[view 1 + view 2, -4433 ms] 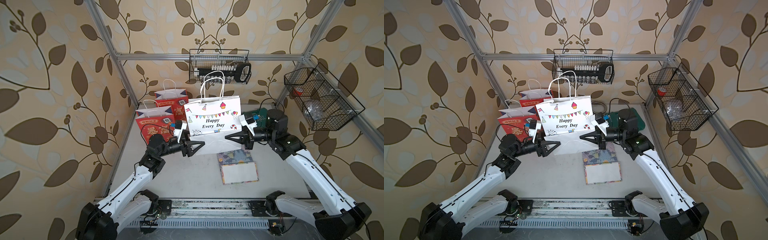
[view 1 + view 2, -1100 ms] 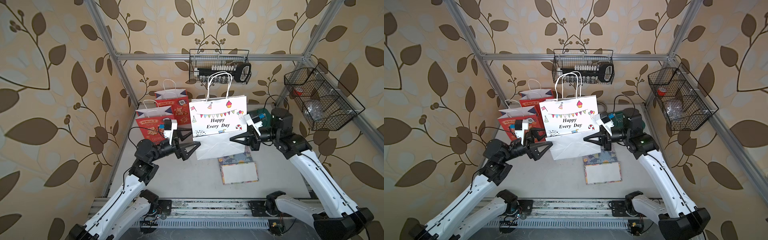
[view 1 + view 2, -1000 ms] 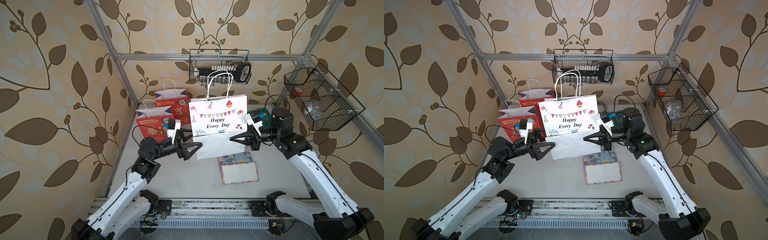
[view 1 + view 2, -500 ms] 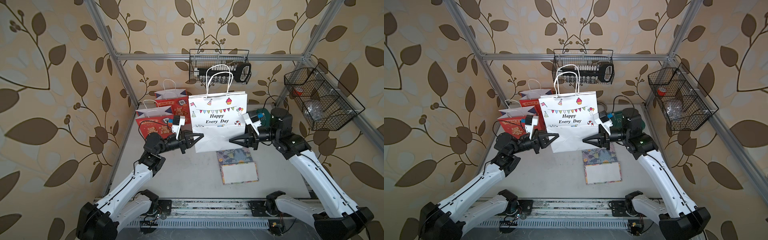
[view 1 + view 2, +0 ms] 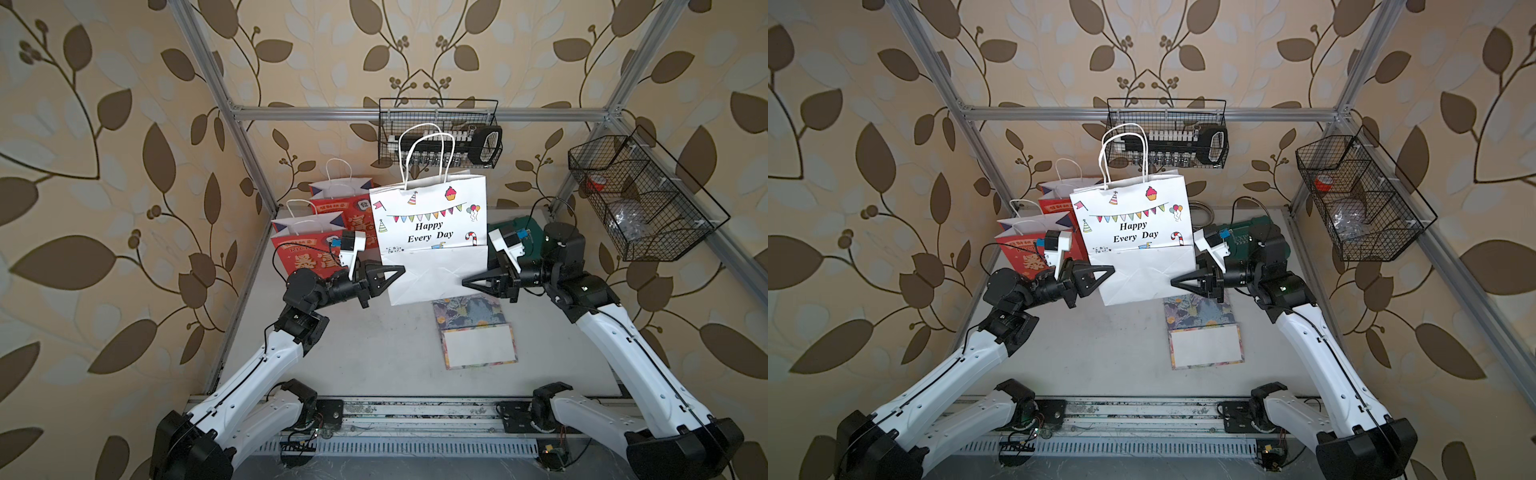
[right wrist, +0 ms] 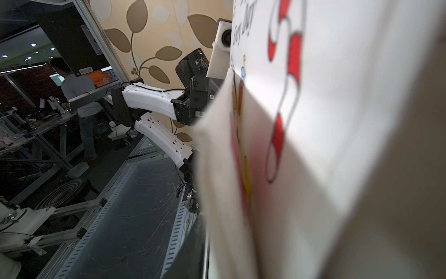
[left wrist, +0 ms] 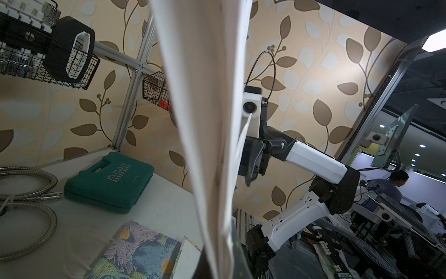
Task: Put away the paper bag
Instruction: Press the paper bag.
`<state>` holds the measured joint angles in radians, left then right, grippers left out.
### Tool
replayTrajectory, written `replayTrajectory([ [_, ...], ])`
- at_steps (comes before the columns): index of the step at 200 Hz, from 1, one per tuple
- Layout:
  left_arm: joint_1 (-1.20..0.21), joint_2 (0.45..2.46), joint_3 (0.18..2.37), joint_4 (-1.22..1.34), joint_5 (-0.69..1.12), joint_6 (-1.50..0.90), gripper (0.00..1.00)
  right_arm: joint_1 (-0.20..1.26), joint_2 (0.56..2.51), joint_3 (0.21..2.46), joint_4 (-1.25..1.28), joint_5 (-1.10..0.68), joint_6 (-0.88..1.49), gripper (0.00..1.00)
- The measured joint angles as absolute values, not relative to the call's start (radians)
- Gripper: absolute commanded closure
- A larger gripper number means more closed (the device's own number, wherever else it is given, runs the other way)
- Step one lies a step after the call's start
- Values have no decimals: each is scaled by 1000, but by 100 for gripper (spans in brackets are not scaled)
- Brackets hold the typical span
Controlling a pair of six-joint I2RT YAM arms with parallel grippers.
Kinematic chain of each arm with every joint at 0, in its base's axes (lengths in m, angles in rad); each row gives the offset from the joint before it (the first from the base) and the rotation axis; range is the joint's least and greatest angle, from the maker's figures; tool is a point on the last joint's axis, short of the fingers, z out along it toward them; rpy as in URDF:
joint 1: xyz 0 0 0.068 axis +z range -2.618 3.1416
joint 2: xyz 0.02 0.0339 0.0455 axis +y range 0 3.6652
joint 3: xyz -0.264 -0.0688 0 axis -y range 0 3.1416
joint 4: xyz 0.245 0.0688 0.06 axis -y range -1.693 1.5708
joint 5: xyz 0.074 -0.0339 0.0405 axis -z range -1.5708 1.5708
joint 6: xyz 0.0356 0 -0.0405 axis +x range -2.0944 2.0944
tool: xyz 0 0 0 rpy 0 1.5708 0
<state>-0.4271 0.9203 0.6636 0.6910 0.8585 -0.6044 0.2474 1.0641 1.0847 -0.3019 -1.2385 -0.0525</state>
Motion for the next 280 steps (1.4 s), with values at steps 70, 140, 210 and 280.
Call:
replayTrajectory([
  [70,-440,915,663,590,873,-545,100,249,1098,1092,-210,-1226,11,100],
  [140,-453,912,630,530,883,-495,100,249,1101,1103,-121,-1190,66,92],
  [210,-453,914,625,518,883,-474,100,248,1109,1110,-82,-1149,94,58],
  [280,-453,914,599,453,882,-435,100,231,1109,1129,-40,-1050,106,100],
])
